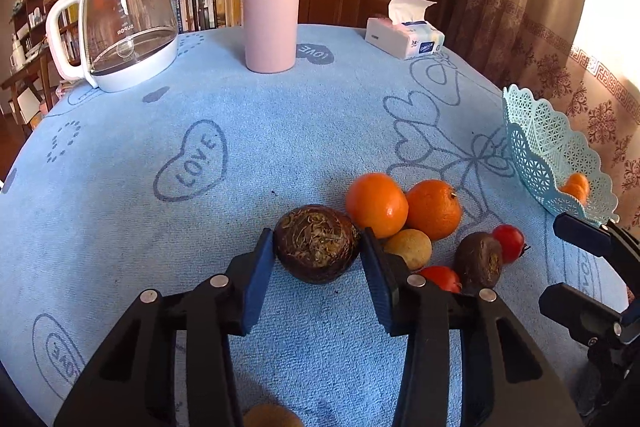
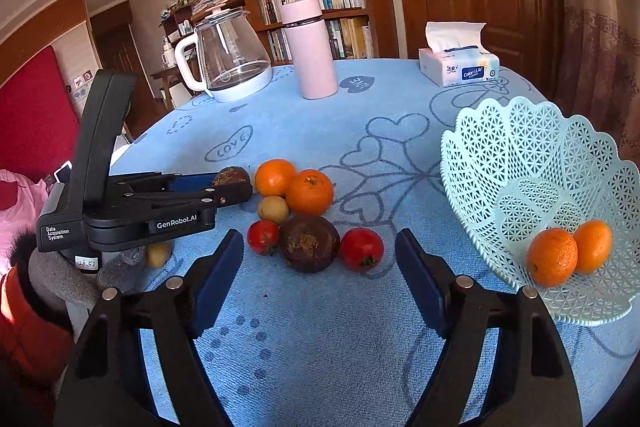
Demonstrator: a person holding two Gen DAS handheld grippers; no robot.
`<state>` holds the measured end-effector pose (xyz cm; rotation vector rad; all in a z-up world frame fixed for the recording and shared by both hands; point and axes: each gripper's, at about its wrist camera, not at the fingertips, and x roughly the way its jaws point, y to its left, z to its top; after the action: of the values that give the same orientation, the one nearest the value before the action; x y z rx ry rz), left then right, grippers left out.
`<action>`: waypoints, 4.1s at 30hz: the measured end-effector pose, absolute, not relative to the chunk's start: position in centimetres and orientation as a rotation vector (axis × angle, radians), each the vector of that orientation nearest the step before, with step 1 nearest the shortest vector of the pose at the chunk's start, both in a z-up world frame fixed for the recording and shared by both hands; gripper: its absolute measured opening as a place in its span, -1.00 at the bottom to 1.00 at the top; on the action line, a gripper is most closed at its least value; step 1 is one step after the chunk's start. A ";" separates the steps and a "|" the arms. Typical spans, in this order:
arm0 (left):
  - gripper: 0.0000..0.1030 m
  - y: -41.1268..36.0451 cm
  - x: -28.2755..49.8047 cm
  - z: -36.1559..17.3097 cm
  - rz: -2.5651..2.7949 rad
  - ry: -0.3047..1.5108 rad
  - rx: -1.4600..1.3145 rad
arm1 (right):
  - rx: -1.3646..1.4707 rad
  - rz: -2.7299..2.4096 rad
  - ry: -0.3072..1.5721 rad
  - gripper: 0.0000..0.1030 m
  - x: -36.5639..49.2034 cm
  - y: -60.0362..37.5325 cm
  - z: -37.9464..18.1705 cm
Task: Organize fruits
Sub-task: 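Grasp the dark brown round fruit with the left tool, then grasp the red tomato with the right tool while the left tool holds the brown fruit, then carry the red tomato into the green basket and open the right tool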
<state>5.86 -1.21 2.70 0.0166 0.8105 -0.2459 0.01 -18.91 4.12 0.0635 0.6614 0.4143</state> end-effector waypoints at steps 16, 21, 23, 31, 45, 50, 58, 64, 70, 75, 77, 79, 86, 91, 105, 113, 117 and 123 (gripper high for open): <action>-0.14 1.0 3.8 3.6 -0.175 0.759 -0.030 | 0.108 0.347 0.796 0.01 1.7 -19.7 2.0; -0.14 1.0 3.7 3.7 -0.174 0.756 -0.035 | 0.117 0.291 0.825 0.01 2.1 -20.1 1.6; -0.14 1.0 3.7 3.7 -0.175 0.756 -0.036 | 0.120 0.268 0.846 0.01 2.4 -20.3 1.3; -0.14 1.0 3.5 3.8 -0.184 0.753 -0.039 | 0.044 0.206 0.867 0.01 3.3 -19.2 1.4; -0.14 1.4 3.7 3.8 -0.179 0.758 -0.055 | -0.018 0.262 0.870 -0.42 4.2 -18.4 1.5; -0.14 1.4 3.6 3.9 -0.177 0.756 -0.058 | 0.012 0.277 0.853 -0.43 3.9 -18.7 1.7; -0.14 1.6 3.6 3.9 -0.174 0.751 -0.064 | 0.043 0.280 0.771 -0.43 2.5 -19.3 3.1; -0.14 1.5 3.4 4.1 -0.182 0.736 -0.067 | 0.099 0.276 0.709 -0.43 2.0 -20.6 4.5; -0.14 1.3 3.1 4.4 -0.194 0.720 -0.070 | 0.140 0.258 0.669 -0.43 1.8 -21.9 5.5; -0.14 1.2 3.0 4.5 -0.197 0.717 -0.070 | 0.172 0.241 0.649 -0.43 1.6 -23.2 6.2; -0.14 1.2 3.0 4.5 -0.198 0.716 -0.070 | 0.191 0.235 0.642 -0.43 1.5 -23.7 6.4; -0.14 1.2 2.9 4.5 -0.199 0.715 -0.070 | 0.211 0.228 0.633 -0.43 1.5 -24.5 6.8; -0.14 0.9 2.6 4.7 -0.204 0.710 -0.067 | 0.279 0.162 0.579 -0.43 0.9 -28.5 8.5; -0.14 0.8 2.5 4.8 -0.207 0.710 -0.063 | 0.333 0.104 0.550 -0.43 0.4 -31.5 9.2; -0.14 0.4 2.2 4.8 -0.211 0.707 -0.054 | 0.372 -0.003 0.558 -0.43 -0.4 -35.2 9.0; -0.14 0.5 2.2 4.7 -0.214 0.712 -0.054 | 0.381 -0.044 0.610 -0.43 -0.1 -36.1 7.1; -0.14 0.5 2.3 4.6 -0.214 0.716 -0.054 | 0.384 -0.060 0.622 -0.43 0.0 -36.3 6.6; -0.14 0.5 2.4 4.6 -0.215 0.719 -0.052 | 0.431 -0.085 0.636 -0.21 0.2 -37.2 6.0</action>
<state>2.36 0.49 4.55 -0.0523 0.7192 -0.2145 0.21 -37.23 5.98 0.4311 0.6362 -0.0851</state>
